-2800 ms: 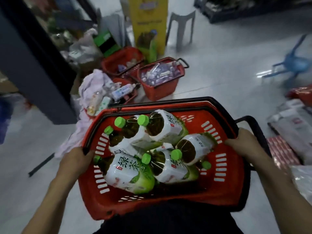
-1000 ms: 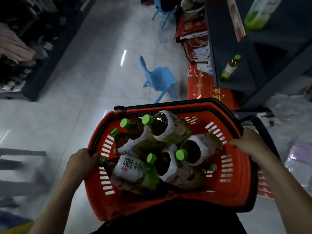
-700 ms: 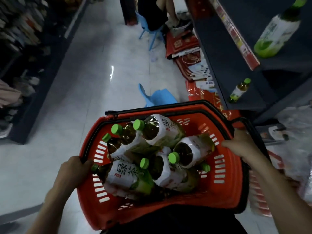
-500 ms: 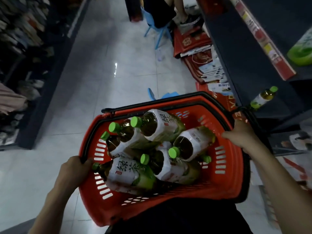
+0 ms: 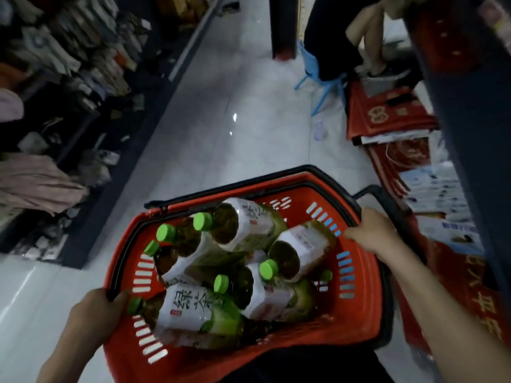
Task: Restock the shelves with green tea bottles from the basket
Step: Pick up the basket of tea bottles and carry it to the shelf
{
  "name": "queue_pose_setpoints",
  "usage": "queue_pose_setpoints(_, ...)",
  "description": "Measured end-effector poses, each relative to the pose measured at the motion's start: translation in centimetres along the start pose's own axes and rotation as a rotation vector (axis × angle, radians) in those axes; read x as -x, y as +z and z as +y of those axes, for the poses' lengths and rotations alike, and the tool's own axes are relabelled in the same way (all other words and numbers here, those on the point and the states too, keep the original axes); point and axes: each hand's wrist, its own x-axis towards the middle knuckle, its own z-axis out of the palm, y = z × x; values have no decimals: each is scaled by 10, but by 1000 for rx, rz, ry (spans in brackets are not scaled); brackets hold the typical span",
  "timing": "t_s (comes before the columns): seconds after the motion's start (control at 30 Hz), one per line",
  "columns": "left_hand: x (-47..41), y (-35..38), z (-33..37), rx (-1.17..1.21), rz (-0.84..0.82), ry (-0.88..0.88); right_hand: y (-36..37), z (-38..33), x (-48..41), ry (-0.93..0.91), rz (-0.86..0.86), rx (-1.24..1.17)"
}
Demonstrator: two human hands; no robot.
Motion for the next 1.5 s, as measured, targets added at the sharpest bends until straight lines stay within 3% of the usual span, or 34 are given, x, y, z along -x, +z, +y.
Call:
queue_pose_setpoints(0.17, -89, -35, 71, -25, -31, 20, 8, -70, -89, -8, -27, 28)
queue_pose_setpoints(0.43, -236, -115, 226, -52, 16, 274, -3, -146, -199, 138, 121, -88)
queue_pose_setpoints(0.77, -331, -128, 466, -224, -43, 612, -65, -139, -285, 423, 273, -191)
queue_pose_setpoints(1.0, -332, -98, 658, -331, -63, 827, -119, -98, -343, 636, 349, -299)
queue_pose_setpoints(1.17, -309, -79, 768, -455, -178, 962, -146, -82, -355, 745, 401, -332)
queue_pose_setpoints(1.4, -319, -39, 892, -513, -239, 1097, -181, -76, -406, 904, 436, -364)
queue_pose_setpoints(1.5, -328, -29, 919, -456, -283, 1040, -206, -74, -440, 938, 423, -313)
